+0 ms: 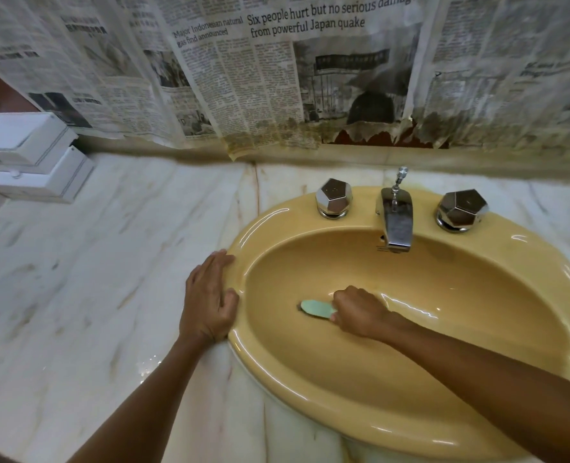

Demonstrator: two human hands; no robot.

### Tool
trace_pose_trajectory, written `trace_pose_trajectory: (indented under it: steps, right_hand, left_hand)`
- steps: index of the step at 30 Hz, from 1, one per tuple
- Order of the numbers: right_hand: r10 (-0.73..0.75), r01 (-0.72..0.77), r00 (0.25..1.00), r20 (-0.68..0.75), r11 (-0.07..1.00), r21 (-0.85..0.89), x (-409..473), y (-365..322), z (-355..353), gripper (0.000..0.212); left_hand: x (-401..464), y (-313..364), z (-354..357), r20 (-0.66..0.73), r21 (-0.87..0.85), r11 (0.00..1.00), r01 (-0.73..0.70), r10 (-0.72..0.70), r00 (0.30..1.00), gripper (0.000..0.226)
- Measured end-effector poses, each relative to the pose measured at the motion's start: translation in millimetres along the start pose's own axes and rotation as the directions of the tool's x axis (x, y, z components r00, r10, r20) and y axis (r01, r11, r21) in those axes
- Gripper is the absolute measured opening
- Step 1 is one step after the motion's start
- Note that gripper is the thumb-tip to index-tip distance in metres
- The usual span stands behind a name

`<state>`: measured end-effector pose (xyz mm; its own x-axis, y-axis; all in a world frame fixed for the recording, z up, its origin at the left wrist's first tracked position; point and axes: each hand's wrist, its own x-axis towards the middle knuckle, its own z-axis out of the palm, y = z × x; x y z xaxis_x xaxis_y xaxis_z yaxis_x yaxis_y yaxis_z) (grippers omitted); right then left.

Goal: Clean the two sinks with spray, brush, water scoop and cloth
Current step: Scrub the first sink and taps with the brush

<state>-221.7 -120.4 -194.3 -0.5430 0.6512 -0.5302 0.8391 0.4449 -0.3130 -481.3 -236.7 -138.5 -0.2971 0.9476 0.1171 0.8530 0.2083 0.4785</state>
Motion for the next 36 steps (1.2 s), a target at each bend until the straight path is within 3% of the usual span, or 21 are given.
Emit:
trace_pose_trajectory:
  steps: [4, 9, 13, 14, 18, 23, 28, 30, 33, 34, 36]
  right_hand:
    - [0.171, -0.171, 0.980, -0.099, 0.985, 0.012, -3, 24, -19, 0.030]
    - [0.013, -0.010, 0.990, 0.140, 1.000, -0.028, -17, 25, -9, 0.021]
    - [0.223, -0.226, 0.964, -0.147, 0.974, -0.005, 2, 40, -26, 0.028]
    - [0.213, -0.218, 0.962, -0.170, 0.976, -0.014, 2, 36, -23, 0.027]
    - [-0.073, 0.072, 0.997, -0.011, 0.995, -0.072, -8, 5, 5, 0.026]
    - [0.042, -0.046, 0.972, -0.232, 0.999, -0.011, 19, 2, -13, 0.030]
    - [-0.239, 0.239, 0.967, -0.087, 0.971, -0.016, 19, -40, -8, 0.038]
    - [-0.246, 0.256, 0.921, -0.302, 0.967, -0.007, 25, -50, -19, 0.038]
    - [-0.120, 0.319, 0.764, -0.634, 0.924, 0.209, 30, -52, -22, 0.036]
    - [-0.085, 0.322, 0.747, -0.660, 0.914, 0.246, 27, -53, -17, 0.036]
    - [-0.092, 0.293, 0.788, -0.609, 0.926, 0.238, 24, -53, -2, 0.036]
  left_hand:
    - [0, 1, 0, 0.005, 0.001, 1.000, -0.010, 0.010, 1.000, 0.061]
    - [1, 0, 0, 0.006, 0.004, 1.000, -0.007, 0.007, 1.000, 0.061]
    - [0, 2, 0, 0.002, 0.000, 1.000, -0.005, 0.005, 1.000, 0.061]
    - [0, 2, 0, 0.002, 0.000, 1.000, -0.006, 0.006, 1.000, 0.061]
    - [0, 2, -2, 0.004, -0.001, 1.000, 0.000, 0.000, 1.000, 0.061]
    - [0, 1, -2, 0.011, -0.002, 1.000, -0.002, 0.002, 1.000, 0.062]
    - [0, -1, -1, 0.021, 0.002, 1.000, 0.001, -0.001, 1.000, 0.064]
    - [0, -1, 0, 0.020, -0.003, 1.000, -0.003, 0.003, 1.000, 0.064]
    - [-1, -2, 0, 0.013, -0.013, 1.000, 0.005, -0.005, 1.000, 0.063]
    - [-1, -2, 0, 0.015, -0.015, 1.000, 0.006, -0.006, 1.000, 0.062]
    - [-1, -2, 0, 0.014, -0.014, 1.000, 0.007, -0.007, 1.000, 0.062]
